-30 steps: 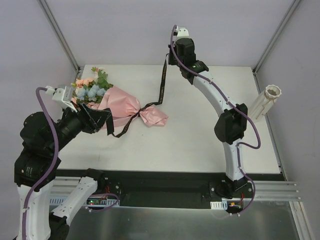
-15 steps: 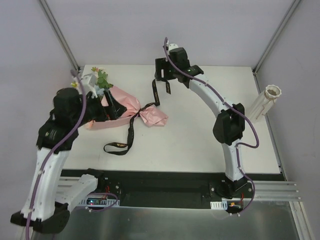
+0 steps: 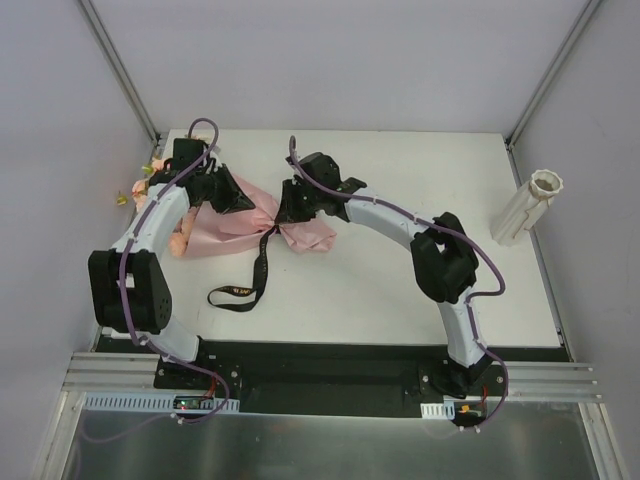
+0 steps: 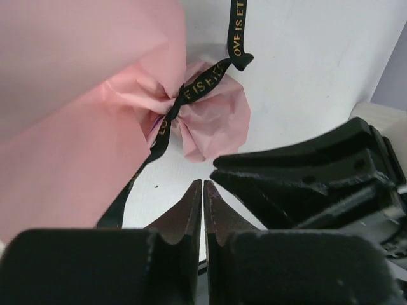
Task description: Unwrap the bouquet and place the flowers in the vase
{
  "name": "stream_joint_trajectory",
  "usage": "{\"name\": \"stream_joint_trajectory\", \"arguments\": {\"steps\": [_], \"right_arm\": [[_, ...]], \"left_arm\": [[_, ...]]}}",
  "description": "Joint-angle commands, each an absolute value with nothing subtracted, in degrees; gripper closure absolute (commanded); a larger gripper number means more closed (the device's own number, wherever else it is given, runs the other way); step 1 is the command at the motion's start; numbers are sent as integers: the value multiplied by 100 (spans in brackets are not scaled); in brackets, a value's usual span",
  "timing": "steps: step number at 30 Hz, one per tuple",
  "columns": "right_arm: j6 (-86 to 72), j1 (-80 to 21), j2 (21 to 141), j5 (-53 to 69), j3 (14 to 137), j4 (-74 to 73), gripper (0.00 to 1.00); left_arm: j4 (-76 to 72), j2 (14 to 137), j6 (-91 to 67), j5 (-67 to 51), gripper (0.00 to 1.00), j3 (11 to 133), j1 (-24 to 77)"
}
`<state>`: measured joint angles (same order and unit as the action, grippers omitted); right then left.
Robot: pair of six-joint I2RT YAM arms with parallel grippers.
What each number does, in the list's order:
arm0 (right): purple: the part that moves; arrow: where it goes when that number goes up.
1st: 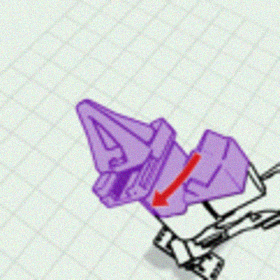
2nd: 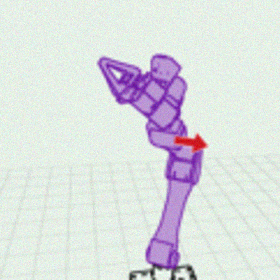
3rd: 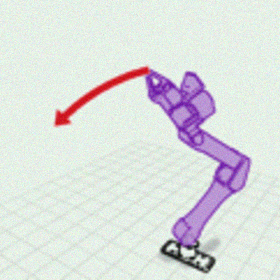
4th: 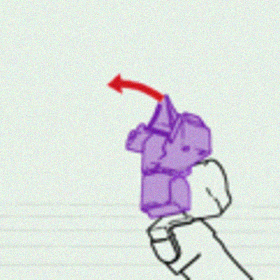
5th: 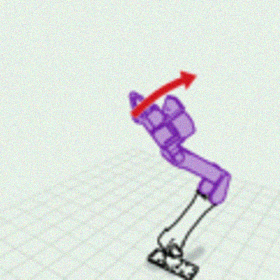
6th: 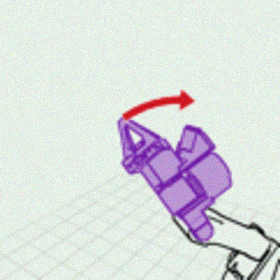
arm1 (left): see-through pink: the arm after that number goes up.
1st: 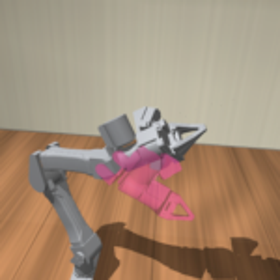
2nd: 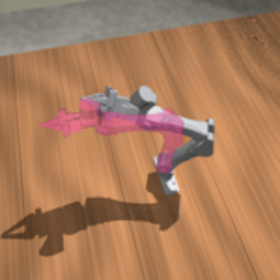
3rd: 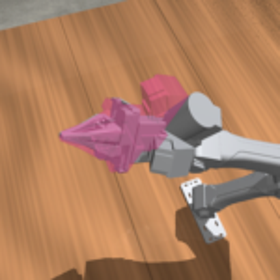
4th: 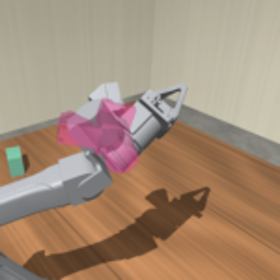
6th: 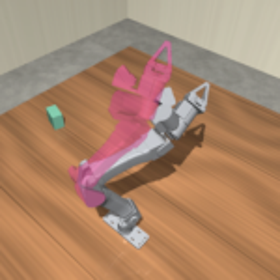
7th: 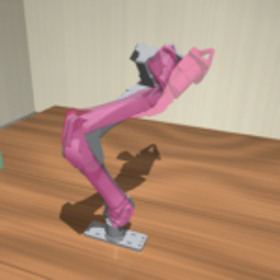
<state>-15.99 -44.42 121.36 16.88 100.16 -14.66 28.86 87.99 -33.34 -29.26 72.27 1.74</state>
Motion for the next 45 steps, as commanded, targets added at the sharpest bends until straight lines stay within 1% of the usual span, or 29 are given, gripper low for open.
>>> {"name": "stream_joint_trajectory", "arguments": {"steps": [1, 6, 8, 10, 15, 19, 25, 30, 36, 45], "right_arm": [[-2065, -4394, 12093, 1943, 10090, -835, 80], [-2030, -4395, 12401, 1714, 10160, -835, 80], [-2039, -4386, 12506, 1626, 10213, -879, 81], [-2039, -4377, 12551, 1582, 10213, -923, 84], [-2022, -4351, 12647, 1336, 10195, -958, 86], [-2056, -4307, 12718, 1108, 10239, -984, 86], [-2188, -4263, 12972, 1230, 10458, -975, 85], [-2101, -4158, 13017, 1108, 10564, -1098, 83], [-1732, -4043, 13306, 1116, 11056, -1459, 82], [-1626, -4192, 12788, 1055, 10995, -1450, 81]], "left_arm": [[2514, 9306, -3437, -3340, 100, 7681, 167], [2496, 9790, -3130, -3454, 100, 7559, 176], [2487, 9852, -2902, -3428, 100, 7532, 167], [2487, 9923, -2839, -3375, 100, 7497, 158], [2355, 10098, -2602, -3200, 100, 7243, 158], [2242, 10344, -2786, -3646, 100, 7251, 114], [1881, 10582, -3155, -4130, 100, 7146, 114], [1758, 10942, -3445, -4526, 100, 7119, 79], [1679, 10951, -3454, -4386, 100, 7040, 62], [1679, 11180, -3472, -4368, 100, 7101, 35]]}}
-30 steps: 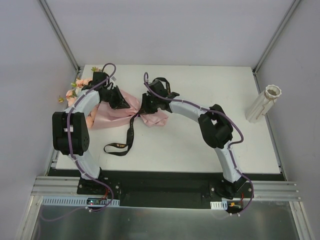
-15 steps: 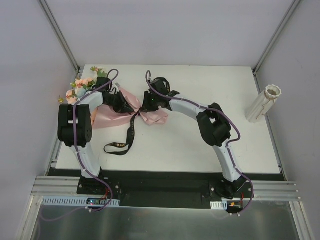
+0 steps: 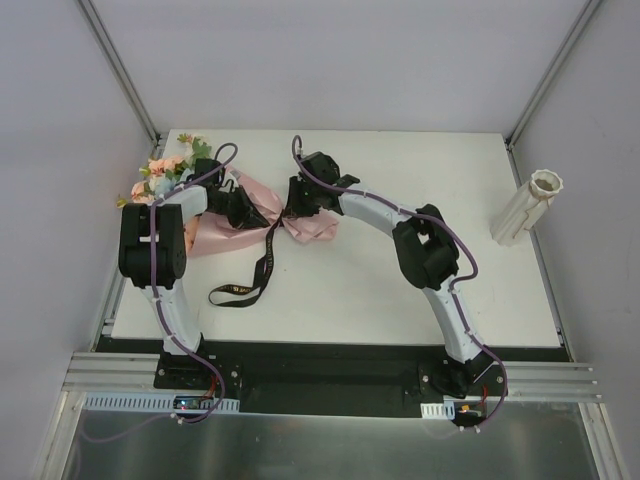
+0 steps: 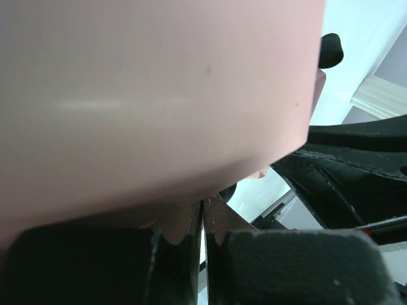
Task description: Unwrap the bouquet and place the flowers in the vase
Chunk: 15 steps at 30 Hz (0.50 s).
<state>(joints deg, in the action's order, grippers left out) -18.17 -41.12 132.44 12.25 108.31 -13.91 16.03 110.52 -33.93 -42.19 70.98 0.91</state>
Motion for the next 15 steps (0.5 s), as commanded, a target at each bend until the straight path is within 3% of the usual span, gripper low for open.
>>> {"name": "stream_joint_trajectory", "arguments": {"steps": [1, 7, 9, 15], "right_arm": [[-1582, -4218, 12805, 1020, 11039, -1502, 81], [-1354, -4359, 13130, 537, 11504, -1898, 85], [-1345, -4386, 13157, 379, 11531, -1934, 90], [-1230, -4438, 13368, 255, 11716, -2013, 90]], "left_arm": [[1679, 11171, -3463, -4351, 100, 7110, 35], [1679, 11189, -3428, -4324, 100, 7084, 35], [1679, 11171, -3428, -4307, 100, 7066, 35], [1679, 11162, -3428, -4324, 100, 7075, 35]]}}
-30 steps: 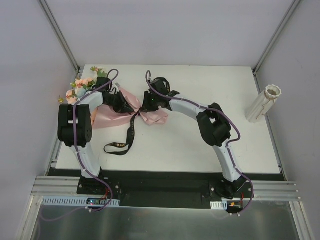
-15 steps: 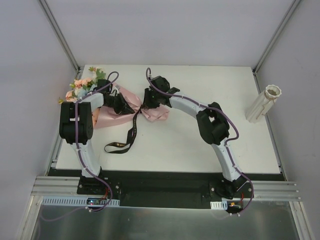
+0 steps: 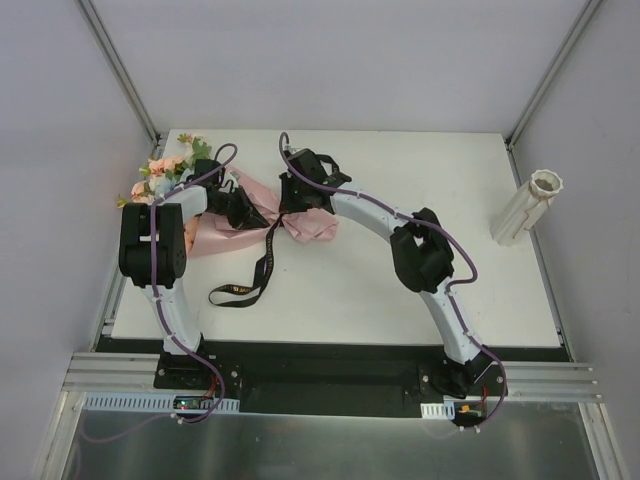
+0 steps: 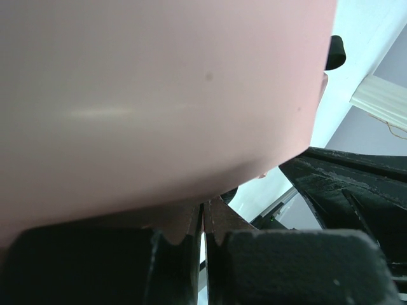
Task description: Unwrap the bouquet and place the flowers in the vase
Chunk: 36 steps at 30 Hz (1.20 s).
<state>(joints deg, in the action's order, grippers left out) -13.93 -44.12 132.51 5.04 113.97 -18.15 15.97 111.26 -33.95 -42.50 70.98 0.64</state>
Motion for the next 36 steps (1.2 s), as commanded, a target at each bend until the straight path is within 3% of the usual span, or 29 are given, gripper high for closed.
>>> {"name": "stream_joint_trajectory", "arguments": {"steps": [1, 9, 19, 28, 34, 36], "right_arm": [[-1222, -4447, 13403, 264, 11751, -2013, 90], [-1222, -4526, 13702, 149, 12059, -2118, 89], [-1310, -4605, 13939, 194, 12155, -2004, 80], [-1046, -4834, 13712, -746, 11769, -2188, 79], [-896, -4939, 13623, -958, 11575, -2092, 85], [-888, -4939, 13658, -958, 11689, -2092, 92]], "left_arm": [[1679, 11171, -3436, -4316, 100, 7075, 35], [1679, 11145, -3428, -4324, 100, 7066, 35], [1679, 11188, -3445, -4316, 100, 7075, 35], [1679, 11224, -3454, -4324, 100, 7075, 35], [1679, 11285, -3463, -4324, 100, 7084, 35], [1679, 11311, -3437, -4315, 100, 7084, 35]]}}
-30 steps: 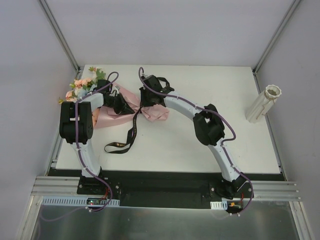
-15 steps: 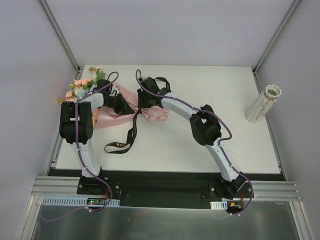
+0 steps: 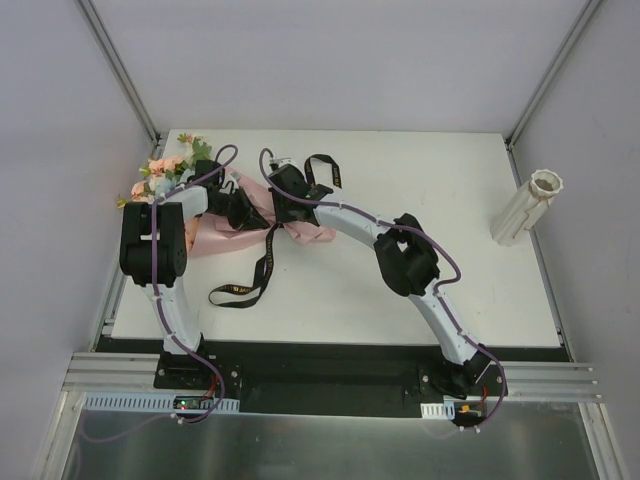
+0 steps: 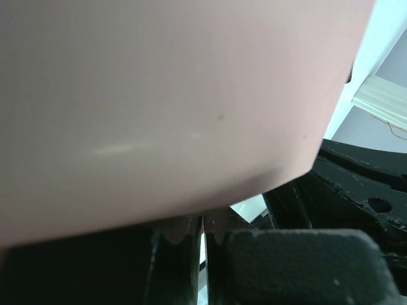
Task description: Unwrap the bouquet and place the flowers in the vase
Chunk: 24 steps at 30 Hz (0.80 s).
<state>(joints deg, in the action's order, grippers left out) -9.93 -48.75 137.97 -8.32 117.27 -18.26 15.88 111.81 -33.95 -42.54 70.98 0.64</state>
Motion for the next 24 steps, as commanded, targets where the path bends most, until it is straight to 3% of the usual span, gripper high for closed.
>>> {"name": "stream_joint_trajectory", "arguments": {"steps": [1, 6, 16, 24], "right_arm": [[-870, -4939, 13676, -967, 11733, -2083, 94], [-835, -4931, 13430, -836, 11629, -1847, 99], [-2020, -4632, 12498, 1238, 10443, -63, 99], [-2074, -4395, 12305, 1388, 10178, 132, 99]], "left_arm": [[1679, 11312, -3437, -4298, 100, 7075, 35], [1679, 11417, -3437, -4298, 100, 7084, 35], [1679, 11479, -3437, -4271, 100, 7084, 35], [1679, 11470, -3445, -4280, 100, 7084, 35]]}}
